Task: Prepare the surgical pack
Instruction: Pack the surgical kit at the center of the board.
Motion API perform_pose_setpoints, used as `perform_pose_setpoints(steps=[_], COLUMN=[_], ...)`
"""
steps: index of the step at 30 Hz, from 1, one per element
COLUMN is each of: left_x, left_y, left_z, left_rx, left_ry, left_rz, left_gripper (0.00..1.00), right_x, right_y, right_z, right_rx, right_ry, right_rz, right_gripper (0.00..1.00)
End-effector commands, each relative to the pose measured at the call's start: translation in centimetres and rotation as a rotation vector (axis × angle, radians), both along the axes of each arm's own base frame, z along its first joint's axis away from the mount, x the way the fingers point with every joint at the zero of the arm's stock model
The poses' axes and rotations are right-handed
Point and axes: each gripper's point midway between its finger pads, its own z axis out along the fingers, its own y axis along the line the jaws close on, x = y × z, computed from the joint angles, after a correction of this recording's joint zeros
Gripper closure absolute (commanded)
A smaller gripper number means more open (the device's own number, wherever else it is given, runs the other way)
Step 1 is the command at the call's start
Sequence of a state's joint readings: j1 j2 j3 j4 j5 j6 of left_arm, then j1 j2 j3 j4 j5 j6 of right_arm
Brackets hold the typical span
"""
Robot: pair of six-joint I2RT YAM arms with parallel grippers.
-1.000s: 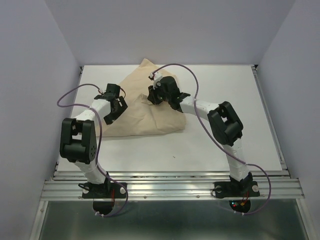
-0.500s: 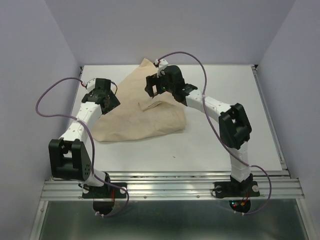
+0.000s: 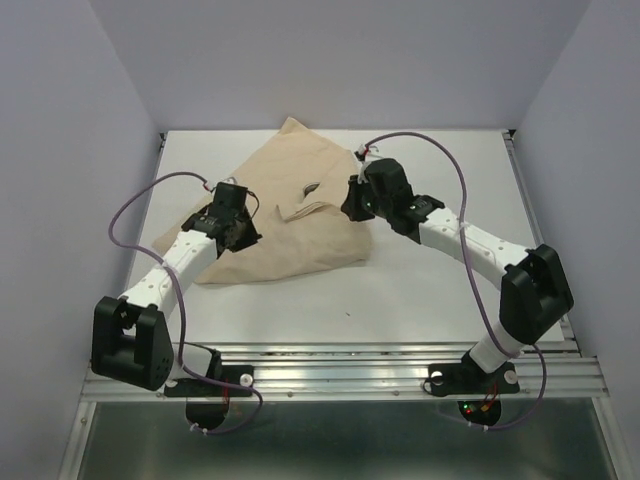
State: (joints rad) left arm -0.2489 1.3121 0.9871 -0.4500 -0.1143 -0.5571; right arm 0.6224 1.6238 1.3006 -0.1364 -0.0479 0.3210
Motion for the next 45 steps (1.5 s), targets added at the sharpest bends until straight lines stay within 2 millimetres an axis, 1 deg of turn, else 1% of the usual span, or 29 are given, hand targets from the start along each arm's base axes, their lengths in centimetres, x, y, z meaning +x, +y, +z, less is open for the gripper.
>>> perform_pose_setpoints(steps=[1,3,5,7,9,12,14,16,17,18,19,21,22,23,24,28,32,33,34,35,37,38,39,40,42,43,44,45], left_x=[-1.7,-2.0,-1.9,-1.6,-1.2,-0.7,-0.5,-0.4,-0.2,-0.2,-0.3,-0.2,-0.1,-0.1,-0.1,0.2,0.6,0.7,0.7,0.8,0.9,1.0,1.1,1.1,1.1,0.9,0.7,0.4], left_y=[-3.7,-3.8,-3.8,-3.9,-3.8,-3.8,-3.8,-3.4,-3.2,-3.1,-2.9,-2.7,-2.7,-2.7,-2.7,-2.4,-2.5,-2.6,-2.7,-2.7,-2.7,-2.7,-2.6,-2.2,-1.6,-1.3,-0.5,-0.2], left_z=[-2.5,-4.0,-4.7,-4.8,-4.6,-4.2,-3.9,-4.0,-4.0,-4.1,-4.2,-4.2,-4.1,-3.9,-3.8,-3.2,-2.8,-2.9,-2.9,-2.9,-2.9,-2.7,-2.5,-2.5,-1.9,-1.8,-2.0,-1.8], left_rx=[-0.104,-0.105,-0.1,-0.097,-0.087,-0.076,-0.073,-0.048,-0.036,-0.032,-0.022,-0.019,-0.021,-0.024,-0.024,-0.02,-0.025,-0.029,-0.031,-0.033,-0.035,-0.035,-0.036,-0.033,-0.037,-0.039,-0.038,-0.038], left_ry=[0.056,0.091,0.106,0.105,0.1,0.092,0.091,0.092,0.091,0.097,0.103,0.102,0.098,0.094,0.094,0.084,0.078,0.082,0.084,0.085,0.085,0.085,0.081,0.086,0.074,0.078,0.085,0.082], left_rz=[-0.116,-0.12,-0.12,-0.122,-0.124,-0.126,-0.131,-0.125,-0.12,-0.117,-0.112,-0.109,-0.106,-0.108,-0.109,-0.104,-0.112,-0.117,-0.119,-0.121,-0.119,-0.118,-0.114,-0.105,-0.09,-0.086,-0.068,-0.063], left_gripper=[1.0,1.0,1.0,1.0,1.0,1.0,1.0,1.0,1.0,1.0,1.0,1.0,1.0,1.0,1.0,1.0,1.0,1.0,1.0,1.0,1.0,1.0,1.0,1.0,1.0,1.0,1.0,1.0], right_x=[-3.4,-4.5,-4.9,-5.0,-4.6,-3.3,-2.2,-0.9,-0.5,0.3,0.9,1.9,2.4,2.5,2.9,3.1,2.7,2.5,2.4,2.2,1.3,0.8,0.6,-0.4,-1.1,-1.7,-2.0,-2.0], right_y=[-2.8,-4.0,-4.9,-5.4,-5.8,-6.2,-5.8,-6.3,-6.1,-6.2,-6.5,-6.7,-7.2,-7.1,-7.3,-7.0,-6.2,-6.2,-6.0,-5.4,-3.5,-2.5,-1.5,0.0,1.6,3.1,3.7,4.1], right_z=[-4.3,-5.9,-6.6,-7.4,-8.5,-10.0,-10.5,-10.6,-10.5,-9.9,-10.4,-10.5,-11.4,-11.5,-11.5,-10.4,-9.2,-8.2,-7.9,-6.9,-6.2,-6.0,-5.4,-5.9,-6.0,-6.5,-6.8,-7.0], right_rx=[-0.038,-0.076,-0.104,-0.129,-0.152,-0.19,-0.213,-0.226,-0.227,-0.221,-0.23,-0.226,-0.235,-0.237,-0.236,-0.228,-0.201,-0.187,-0.178,-0.149,-0.109,-0.113,-0.122,-0.151,-0.149,-0.147,-0.151,-0.16], right_ry=[0.179,0.216,0.228,0.239,0.256,0.271,0.271,0.26,0.254,0.24,0.247,0.249,0.266,0.267,0.268,0.247,0.237,0.223,0.219,0.213,0.225,0.219,0.197,0.195,0.192,0.195,0.2,0.199], right_rz=[-0.087,-0.114,-0.136,-0.151,-0.166,-0.187,-0.188,-0.204,-0.205,-0.214,-0.223,-0.229,-0.241,-0.235,-0.24,-0.217,-0.161,-0.155,-0.148,-0.12,-0.053,-0.028,-0.005,0.018,0.047,0.082,0.092,0.094], right_gripper=[0.97,0.97,0.96,0.97,0.96,0.97,0.97,0.97,0.97,0.97,0.97,0.97,0.97,0.98,0.97,0.97,0.96,0.96,0.96,0.96,0.96,0.96,0.95,0.96,0.95,0.96,0.95,0.95])
